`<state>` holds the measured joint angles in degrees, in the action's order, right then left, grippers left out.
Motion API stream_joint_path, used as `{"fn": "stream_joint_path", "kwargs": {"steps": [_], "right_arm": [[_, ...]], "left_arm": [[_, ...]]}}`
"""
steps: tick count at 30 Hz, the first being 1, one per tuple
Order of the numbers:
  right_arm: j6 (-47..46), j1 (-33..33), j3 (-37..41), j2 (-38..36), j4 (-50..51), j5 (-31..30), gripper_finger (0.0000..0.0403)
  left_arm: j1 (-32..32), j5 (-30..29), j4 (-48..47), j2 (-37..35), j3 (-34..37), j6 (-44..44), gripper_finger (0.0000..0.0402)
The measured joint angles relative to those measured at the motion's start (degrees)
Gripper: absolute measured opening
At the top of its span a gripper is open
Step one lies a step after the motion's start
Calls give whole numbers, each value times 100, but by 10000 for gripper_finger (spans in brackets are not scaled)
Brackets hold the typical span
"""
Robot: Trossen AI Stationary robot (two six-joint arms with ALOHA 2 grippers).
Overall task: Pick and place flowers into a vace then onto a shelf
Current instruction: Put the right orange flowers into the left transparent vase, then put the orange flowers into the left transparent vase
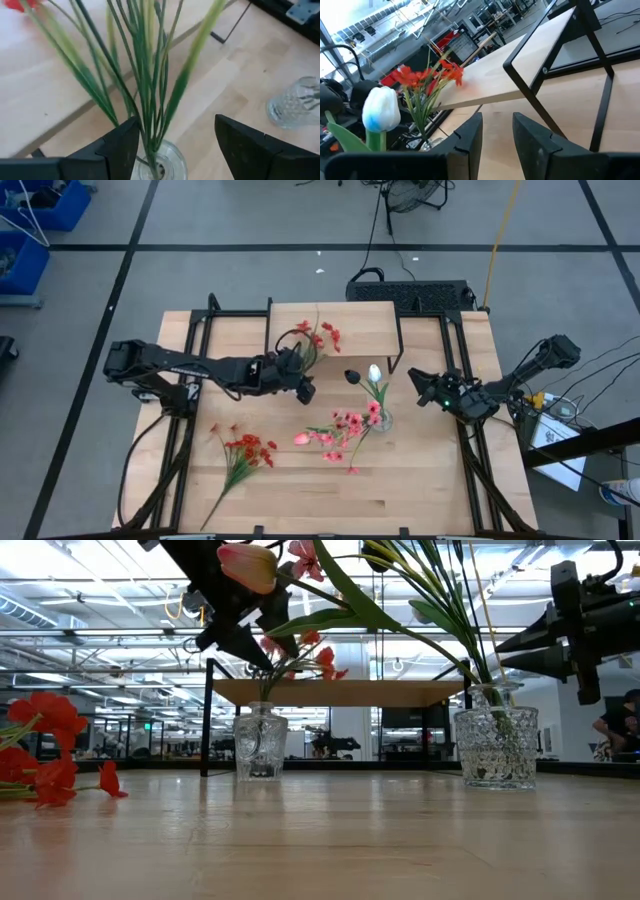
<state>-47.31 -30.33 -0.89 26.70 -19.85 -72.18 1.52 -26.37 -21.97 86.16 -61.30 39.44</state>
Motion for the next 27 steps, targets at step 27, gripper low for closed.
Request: {"fn": "stream_joint_path", "kwargs": {"steps": [27], "right_arm": [[193, 2, 0, 52, 124, 35, 100]], "left_arm": [[2162, 815, -2333, -2142, 0, 3043, 262]]}}
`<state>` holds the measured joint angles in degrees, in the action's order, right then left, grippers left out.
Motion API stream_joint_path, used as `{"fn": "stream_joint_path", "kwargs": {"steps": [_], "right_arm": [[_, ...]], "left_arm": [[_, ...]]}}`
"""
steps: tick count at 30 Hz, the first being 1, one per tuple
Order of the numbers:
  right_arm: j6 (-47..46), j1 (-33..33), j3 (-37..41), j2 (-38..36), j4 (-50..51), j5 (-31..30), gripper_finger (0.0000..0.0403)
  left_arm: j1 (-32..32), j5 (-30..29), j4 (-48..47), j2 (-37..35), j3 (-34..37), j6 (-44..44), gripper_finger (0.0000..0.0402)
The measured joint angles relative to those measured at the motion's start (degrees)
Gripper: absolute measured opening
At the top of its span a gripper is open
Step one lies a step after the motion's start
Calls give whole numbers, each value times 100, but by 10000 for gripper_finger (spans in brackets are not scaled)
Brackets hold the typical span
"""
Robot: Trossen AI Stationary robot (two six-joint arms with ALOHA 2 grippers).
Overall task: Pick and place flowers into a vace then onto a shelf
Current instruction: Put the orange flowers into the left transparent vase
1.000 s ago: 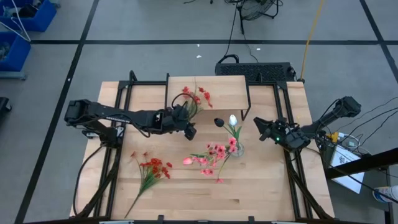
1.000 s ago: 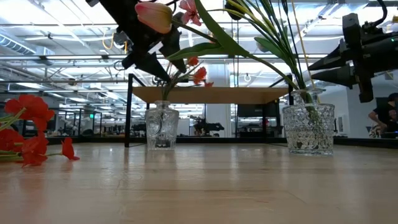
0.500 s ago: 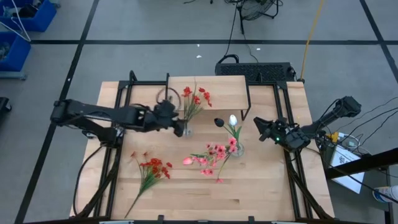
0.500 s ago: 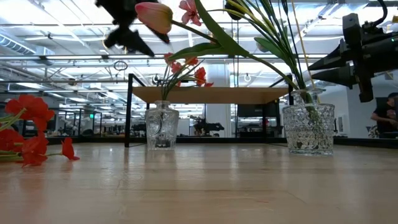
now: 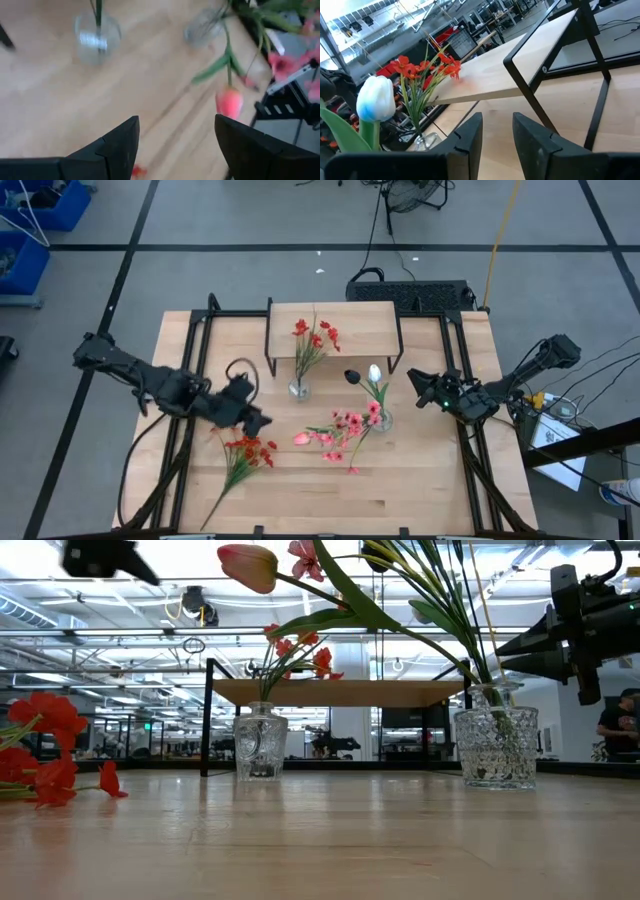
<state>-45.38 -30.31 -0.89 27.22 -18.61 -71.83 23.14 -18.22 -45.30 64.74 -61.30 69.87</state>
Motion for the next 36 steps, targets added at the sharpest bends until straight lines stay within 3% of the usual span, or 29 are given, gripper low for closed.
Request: {"fn": "stream_joint_path", "kwargs": {"steps": [9, 18, 23, 31, 36], "right_arm": [[-1, -2, 0, -2, 31, 7, 100], [-1, -7, 0, -2, 71, 33, 100], [-1, -7, 0, -2, 115, 35, 100], [-1, -7, 0, -2, 134, 18, 100], [-1, -7, 0, -2, 134, 17, 100]], "left_arm": [[1476, -259, -449, 674, 0, 1981, 290], [2361, 319, -200, 1643, 0, 3654, 339], [2603, 367, 227, 2004, 0, 3897, 351], [2738, 1110, 219, 2601, 0, 4248, 351], [2802, 1216, 136, 2832, 0, 4397, 351]]}}
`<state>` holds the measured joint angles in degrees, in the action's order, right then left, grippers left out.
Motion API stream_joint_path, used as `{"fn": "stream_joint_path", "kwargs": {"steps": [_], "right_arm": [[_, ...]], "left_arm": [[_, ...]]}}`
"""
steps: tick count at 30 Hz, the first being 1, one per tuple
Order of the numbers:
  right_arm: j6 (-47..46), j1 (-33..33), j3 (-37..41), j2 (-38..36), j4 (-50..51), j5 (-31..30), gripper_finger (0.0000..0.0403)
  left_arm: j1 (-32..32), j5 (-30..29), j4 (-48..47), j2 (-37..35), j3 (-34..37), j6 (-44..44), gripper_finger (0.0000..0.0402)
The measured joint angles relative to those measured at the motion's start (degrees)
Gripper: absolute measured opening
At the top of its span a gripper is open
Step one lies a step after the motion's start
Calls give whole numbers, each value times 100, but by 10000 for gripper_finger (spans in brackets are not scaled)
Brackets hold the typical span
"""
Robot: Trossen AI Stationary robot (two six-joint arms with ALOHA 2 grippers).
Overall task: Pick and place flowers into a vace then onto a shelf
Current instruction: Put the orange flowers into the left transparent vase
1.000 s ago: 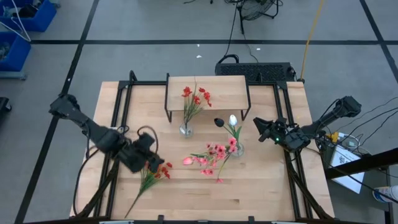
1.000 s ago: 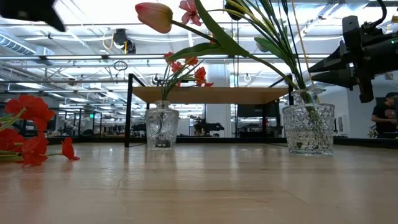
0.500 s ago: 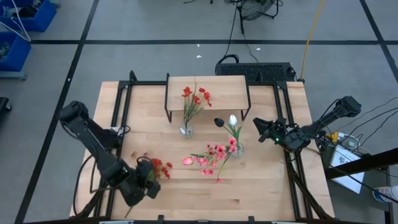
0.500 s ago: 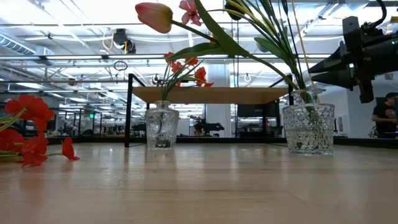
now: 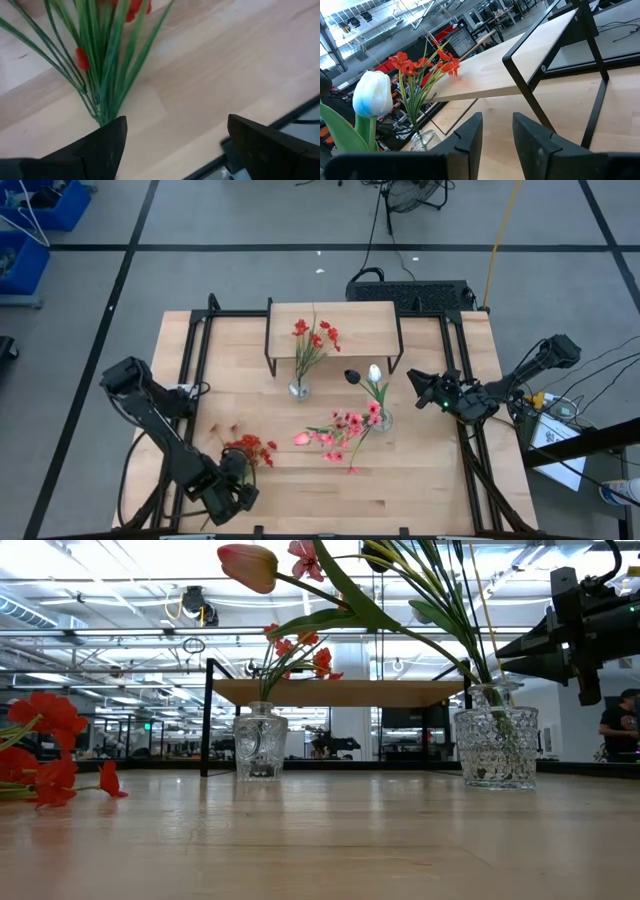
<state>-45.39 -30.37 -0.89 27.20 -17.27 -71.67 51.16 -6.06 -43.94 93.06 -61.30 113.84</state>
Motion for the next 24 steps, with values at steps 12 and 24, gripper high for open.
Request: {"fn": "stream_joint_path", "kwargs": {"steps": [12, 24], "right_arm": [[0, 0, 0, 0, 2, -3, 100], [0, 0, 0, 0, 1, -3, 100]], "left_arm": [[-29, 58, -439, 370, 0, 34, 351], [-175, 336, -506, 848, 33, -317, 351]]}}
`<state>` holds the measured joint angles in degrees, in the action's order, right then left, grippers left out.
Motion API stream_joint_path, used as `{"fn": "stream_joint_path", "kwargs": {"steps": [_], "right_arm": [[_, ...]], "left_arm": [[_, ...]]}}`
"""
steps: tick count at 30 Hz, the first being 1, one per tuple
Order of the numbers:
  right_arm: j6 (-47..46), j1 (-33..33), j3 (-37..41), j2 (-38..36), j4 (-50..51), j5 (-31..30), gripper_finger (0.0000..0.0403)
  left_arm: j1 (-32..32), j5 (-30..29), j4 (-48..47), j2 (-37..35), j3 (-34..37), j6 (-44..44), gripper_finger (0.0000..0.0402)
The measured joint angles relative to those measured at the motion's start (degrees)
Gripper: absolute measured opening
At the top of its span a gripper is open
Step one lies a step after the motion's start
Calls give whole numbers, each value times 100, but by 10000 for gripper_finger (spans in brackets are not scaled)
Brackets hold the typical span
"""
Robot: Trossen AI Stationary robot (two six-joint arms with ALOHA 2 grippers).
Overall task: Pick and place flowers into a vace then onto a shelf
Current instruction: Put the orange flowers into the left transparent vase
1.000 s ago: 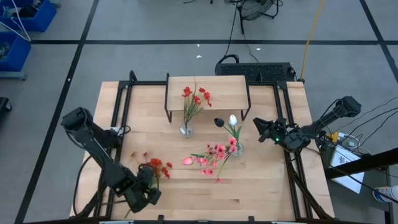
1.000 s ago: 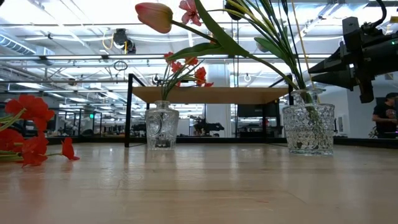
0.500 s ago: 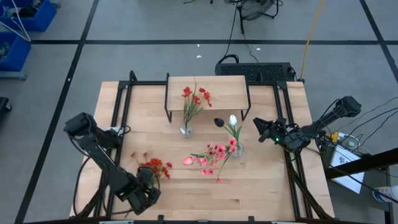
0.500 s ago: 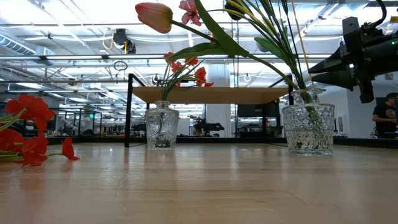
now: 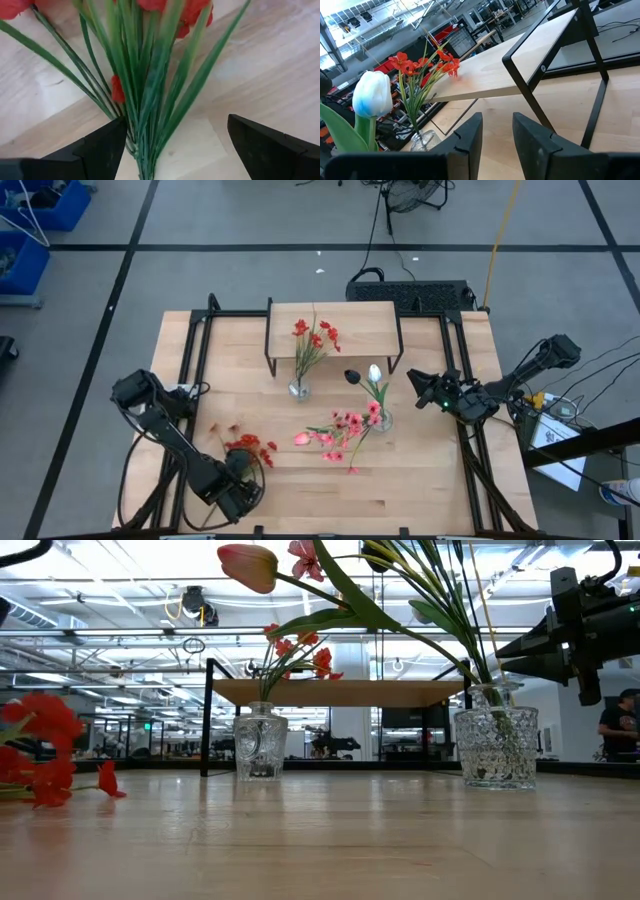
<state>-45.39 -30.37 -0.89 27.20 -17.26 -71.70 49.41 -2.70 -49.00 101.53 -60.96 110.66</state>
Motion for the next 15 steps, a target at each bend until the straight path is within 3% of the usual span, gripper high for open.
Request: {"fn": "stream_joint_path", "kwargs": {"steps": [7, 11, 15], "right_arm": [[0, 0, 0, -2, 2, 0, 100], [0, 0, 0, -2, 0, 0, 100], [0, 0, 0, -2, 2, 4, 100]], "left_arm": [[0, -37, 1081, -38, 527, 23, 351], [-31, -27, 1041, -58, 533, 120, 348], [-79, 17, 966, -85, 544, -86, 305]]}}
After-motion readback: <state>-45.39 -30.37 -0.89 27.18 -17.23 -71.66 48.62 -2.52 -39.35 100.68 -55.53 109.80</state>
